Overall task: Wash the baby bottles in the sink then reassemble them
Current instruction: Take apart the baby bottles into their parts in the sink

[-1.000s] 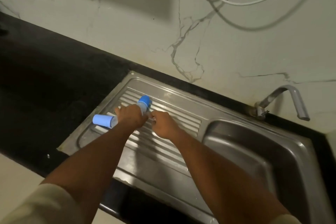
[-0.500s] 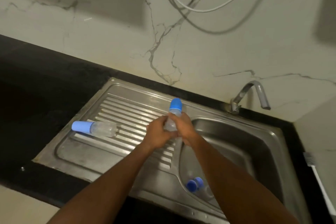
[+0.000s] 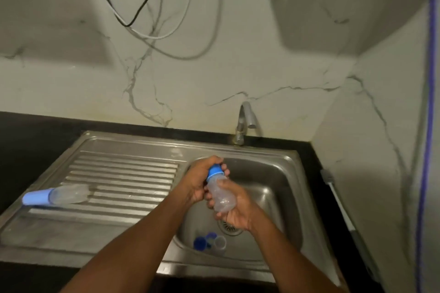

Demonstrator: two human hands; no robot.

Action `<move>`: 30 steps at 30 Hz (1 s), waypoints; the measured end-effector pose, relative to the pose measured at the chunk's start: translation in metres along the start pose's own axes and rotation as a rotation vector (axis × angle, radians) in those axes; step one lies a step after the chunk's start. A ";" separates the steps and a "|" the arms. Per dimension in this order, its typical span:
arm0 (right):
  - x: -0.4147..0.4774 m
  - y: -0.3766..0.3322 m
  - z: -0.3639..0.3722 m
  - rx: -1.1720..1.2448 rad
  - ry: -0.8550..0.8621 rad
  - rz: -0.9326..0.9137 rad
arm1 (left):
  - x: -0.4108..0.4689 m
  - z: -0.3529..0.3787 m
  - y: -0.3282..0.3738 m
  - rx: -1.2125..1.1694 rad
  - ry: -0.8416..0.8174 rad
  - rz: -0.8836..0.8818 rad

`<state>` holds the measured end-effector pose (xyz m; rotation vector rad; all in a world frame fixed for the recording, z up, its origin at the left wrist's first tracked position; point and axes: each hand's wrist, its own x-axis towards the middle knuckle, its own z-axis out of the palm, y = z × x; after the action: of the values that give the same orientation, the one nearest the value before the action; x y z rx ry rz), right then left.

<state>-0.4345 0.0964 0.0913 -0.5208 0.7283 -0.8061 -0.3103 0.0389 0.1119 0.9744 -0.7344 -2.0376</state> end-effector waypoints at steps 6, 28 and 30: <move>-0.018 0.010 -0.038 -0.871 0.272 -0.319 | 0.013 0.022 -0.001 0.087 0.321 0.141; 0.033 0.050 -0.026 -0.640 0.368 -0.285 | -0.015 -0.142 0.001 0.623 0.903 0.074; 0.044 0.057 -0.020 -0.647 0.370 -0.253 | -0.019 -0.164 0.007 0.901 0.958 0.029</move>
<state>-0.4023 0.0928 0.0236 -1.0772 1.2978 -0.9080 -0.1649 0.0227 0.0348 2.1720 -1.0726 -0.9007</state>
